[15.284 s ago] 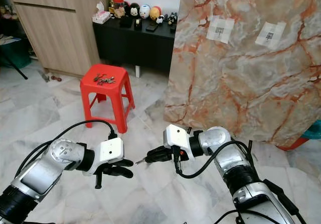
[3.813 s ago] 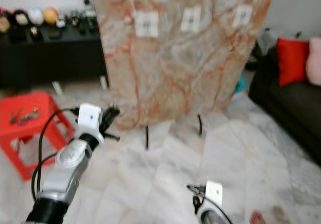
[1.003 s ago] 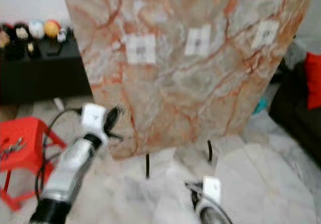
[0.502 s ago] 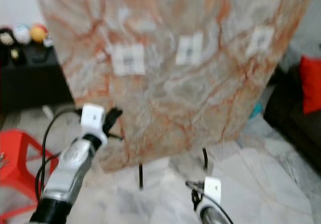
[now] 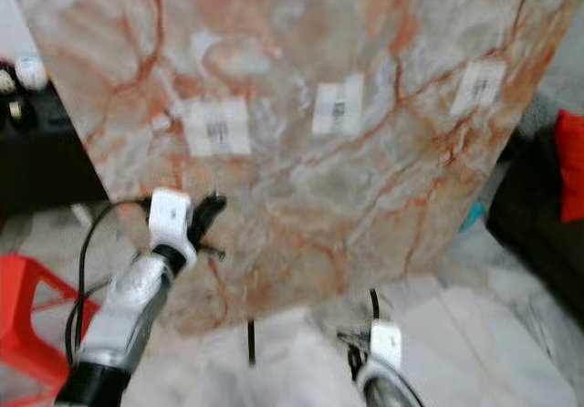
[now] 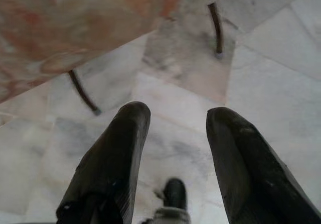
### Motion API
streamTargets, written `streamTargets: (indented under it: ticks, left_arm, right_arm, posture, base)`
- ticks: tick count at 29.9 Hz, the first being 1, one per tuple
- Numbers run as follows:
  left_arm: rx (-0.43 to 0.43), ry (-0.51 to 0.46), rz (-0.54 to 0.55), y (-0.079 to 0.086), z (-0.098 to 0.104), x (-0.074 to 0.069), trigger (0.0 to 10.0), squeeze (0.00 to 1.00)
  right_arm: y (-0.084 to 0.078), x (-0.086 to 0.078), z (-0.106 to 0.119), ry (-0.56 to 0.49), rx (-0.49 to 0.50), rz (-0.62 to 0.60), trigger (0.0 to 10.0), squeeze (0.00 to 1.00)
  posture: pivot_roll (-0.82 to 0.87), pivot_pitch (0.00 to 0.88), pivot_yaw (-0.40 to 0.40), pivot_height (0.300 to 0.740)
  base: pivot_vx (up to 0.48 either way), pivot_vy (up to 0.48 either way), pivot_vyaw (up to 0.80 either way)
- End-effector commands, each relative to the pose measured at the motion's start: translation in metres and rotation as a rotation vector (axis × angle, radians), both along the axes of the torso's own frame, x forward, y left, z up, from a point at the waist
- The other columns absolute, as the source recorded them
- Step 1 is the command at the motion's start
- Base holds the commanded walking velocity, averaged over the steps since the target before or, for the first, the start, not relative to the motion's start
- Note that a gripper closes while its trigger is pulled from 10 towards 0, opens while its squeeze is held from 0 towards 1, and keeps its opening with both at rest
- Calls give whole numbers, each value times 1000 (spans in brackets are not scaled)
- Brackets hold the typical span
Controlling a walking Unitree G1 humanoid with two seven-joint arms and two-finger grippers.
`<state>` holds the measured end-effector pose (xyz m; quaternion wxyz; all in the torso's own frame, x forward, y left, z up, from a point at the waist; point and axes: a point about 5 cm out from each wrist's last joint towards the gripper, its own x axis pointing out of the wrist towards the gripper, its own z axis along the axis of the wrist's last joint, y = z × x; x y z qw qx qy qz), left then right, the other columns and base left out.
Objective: Hang keys on a hook
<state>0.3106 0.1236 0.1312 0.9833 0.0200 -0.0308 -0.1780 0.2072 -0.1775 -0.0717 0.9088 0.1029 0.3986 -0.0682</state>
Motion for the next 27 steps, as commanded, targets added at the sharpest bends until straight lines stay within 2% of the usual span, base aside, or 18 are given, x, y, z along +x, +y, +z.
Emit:
streamTargets:
  ticks: [1, 11, 19, 27]
  left_arm:
    - [-1, -21, -33, -8, 4, -1, 10000, 0]
    - [-5, -54, 23, -3, 11, 3, 10000, 0]
    - [-32, -50, 19, -3, 13, 5, 10000, 0]
    - [-35, -43, 20, -3, 11, 4, 10000, 0]
  right_arm:
    - [-5, -3, -1, 10, -10, -13, 10000, 0]
    - [-5, -2, -1, 7, -11, -11, 10000, 0]
    - [-5, -3, -1, 10, -10, -17, 10000, 0]
    - [-5, -4, -2, 6, -5, -25, 10000, 0]
  posture:
    - [79, 0, -77, 740]
    - [78, 0, -77, 740]
    - [76, 0, -74, 740]
    - [82, 0, -77, 740]
  base:
    - [0, 0, 0]
    - [0, 0, 0]
    - [0, 0, 0]
    - [0, 265, 0]
